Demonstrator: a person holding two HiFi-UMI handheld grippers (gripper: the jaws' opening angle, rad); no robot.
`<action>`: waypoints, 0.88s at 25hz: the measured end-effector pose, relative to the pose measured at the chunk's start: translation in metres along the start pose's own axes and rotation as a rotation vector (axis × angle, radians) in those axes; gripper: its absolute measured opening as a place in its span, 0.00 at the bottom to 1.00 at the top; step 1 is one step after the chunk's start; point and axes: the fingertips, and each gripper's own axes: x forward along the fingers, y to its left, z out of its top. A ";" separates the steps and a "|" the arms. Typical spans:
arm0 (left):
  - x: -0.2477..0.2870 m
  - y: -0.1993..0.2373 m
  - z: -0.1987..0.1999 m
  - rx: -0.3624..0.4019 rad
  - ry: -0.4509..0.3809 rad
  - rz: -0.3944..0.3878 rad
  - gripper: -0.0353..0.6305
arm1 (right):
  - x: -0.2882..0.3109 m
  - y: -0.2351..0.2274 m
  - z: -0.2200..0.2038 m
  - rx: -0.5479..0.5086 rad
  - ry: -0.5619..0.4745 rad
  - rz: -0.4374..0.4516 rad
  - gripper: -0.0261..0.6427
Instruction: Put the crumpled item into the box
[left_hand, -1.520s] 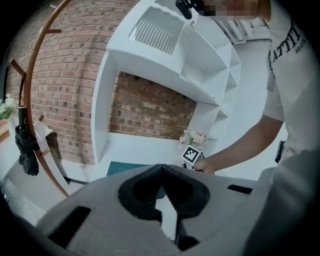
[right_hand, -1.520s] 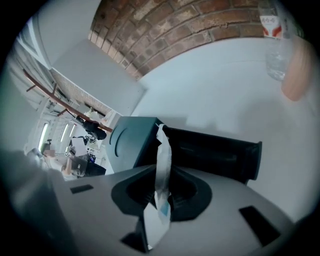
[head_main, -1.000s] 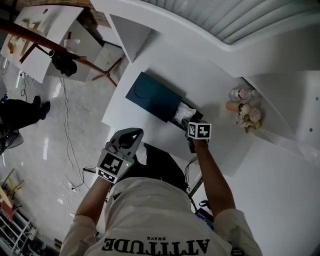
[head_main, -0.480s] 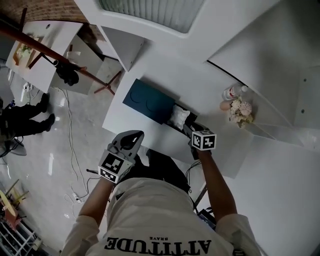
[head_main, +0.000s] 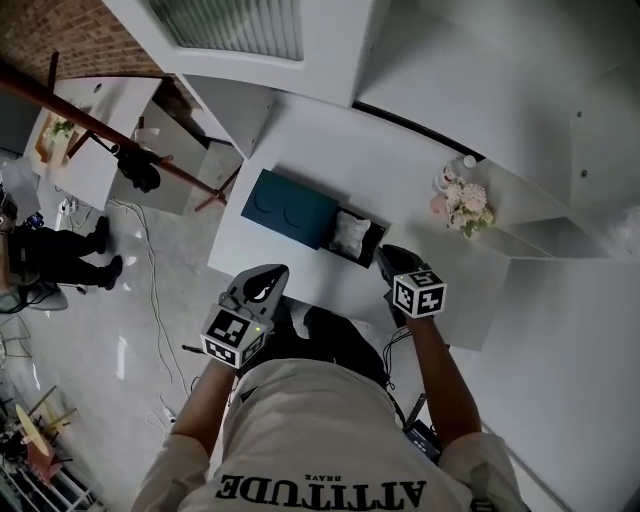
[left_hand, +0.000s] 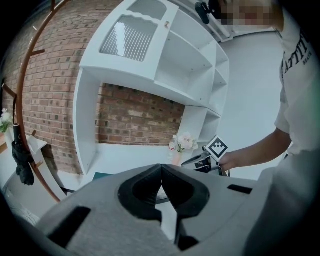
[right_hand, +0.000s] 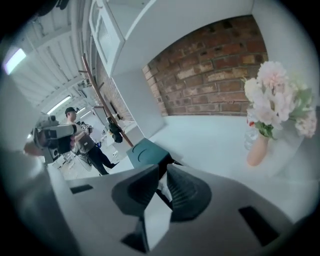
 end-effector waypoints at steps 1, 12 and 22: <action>-0.001 -0.004 0.001 0.010 0.001 -0.003 0.09 | -0.006 0.002 0.001 -0.009 -0.014 -0.002 0.13; -0.031 -0.014 -0.016 0.025 0.007 -0.014 0.09 | -0.063 0.045 -0.005 -0.034 -0.143 0.033 0.09; -0.108 -0.032 -0.050 0.060 -0.030 -0.040 0.09 | -0.113 0.102 -0.046 -0.087 -0.203 -0.066 0.09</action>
